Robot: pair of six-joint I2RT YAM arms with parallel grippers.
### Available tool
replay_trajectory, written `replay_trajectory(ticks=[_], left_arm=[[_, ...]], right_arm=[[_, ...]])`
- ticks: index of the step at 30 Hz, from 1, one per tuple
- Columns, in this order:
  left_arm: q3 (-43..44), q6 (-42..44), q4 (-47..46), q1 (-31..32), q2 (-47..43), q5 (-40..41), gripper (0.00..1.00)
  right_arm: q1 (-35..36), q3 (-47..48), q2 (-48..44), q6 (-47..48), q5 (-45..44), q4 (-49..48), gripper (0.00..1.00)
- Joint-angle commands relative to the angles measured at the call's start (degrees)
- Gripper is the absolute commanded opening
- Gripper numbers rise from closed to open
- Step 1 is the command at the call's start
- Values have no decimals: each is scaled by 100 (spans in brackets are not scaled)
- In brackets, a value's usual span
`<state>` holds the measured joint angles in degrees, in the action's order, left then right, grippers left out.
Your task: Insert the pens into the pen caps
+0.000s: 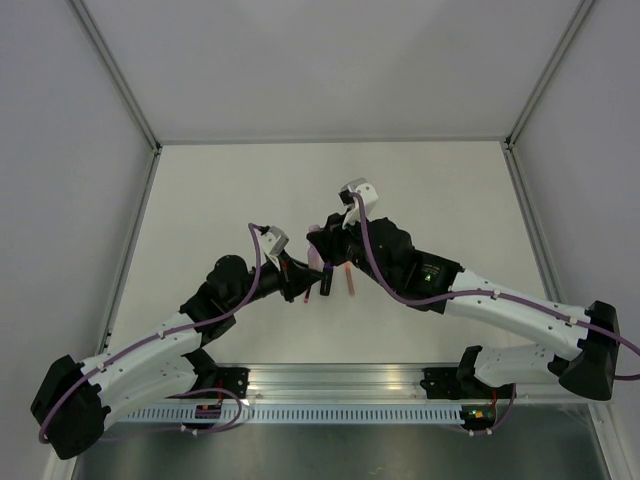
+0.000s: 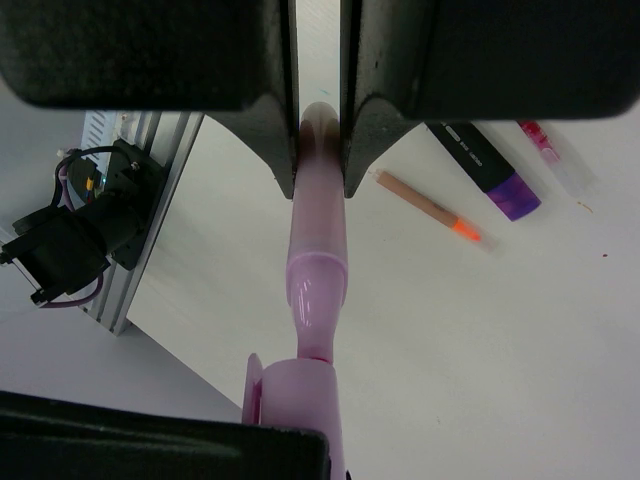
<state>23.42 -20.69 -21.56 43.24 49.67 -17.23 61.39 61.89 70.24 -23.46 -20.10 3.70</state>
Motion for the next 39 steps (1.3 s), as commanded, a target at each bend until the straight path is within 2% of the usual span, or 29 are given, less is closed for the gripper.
replay_trajectory(ticks=[1, 7, 17, 22, 23, 25, 26, 31, 33, 39], left_arm=[[145, -67, -305, 0, -80, -140, 2], [137, -76, -287, 0, -124, -87, 2], [102, -102, -261, 0, -221, 19, 2], [14, -67, -313, -9, -449, 27, 2], [-13, -67, -314, 0, -493, 53, 2], [-48, -58, -340, 0, -555, 19, 2], [-57, -58, -357, 0, -564, -16, 2], [-66, 12, -428, -9, -546, -228, 2], [-66, 21, -445, -9, -546, -280, 2], [-127, 21, -612, 0, -599, -640, 2]], right_arm=[[23, -45, -10, 114, -65, -195, 0], [110, -177, 25, 17, 15, -274, 0], [506, -713, 25, -150, -442, -476, 0], [532, -915, -211, -123, -495, -388, 5], [524, -933, -256, -132, -495, -388, 7], [532, -994, -370, -132, -434, -388, 16], [532, -994, -397, -141, -434, -388, 23], [532, -916, -563, -132, -372, -388, 41], [532, -854, -581, -132, -363, -230, 51], [524, -696, -678, -44, -355, -54, 68]])
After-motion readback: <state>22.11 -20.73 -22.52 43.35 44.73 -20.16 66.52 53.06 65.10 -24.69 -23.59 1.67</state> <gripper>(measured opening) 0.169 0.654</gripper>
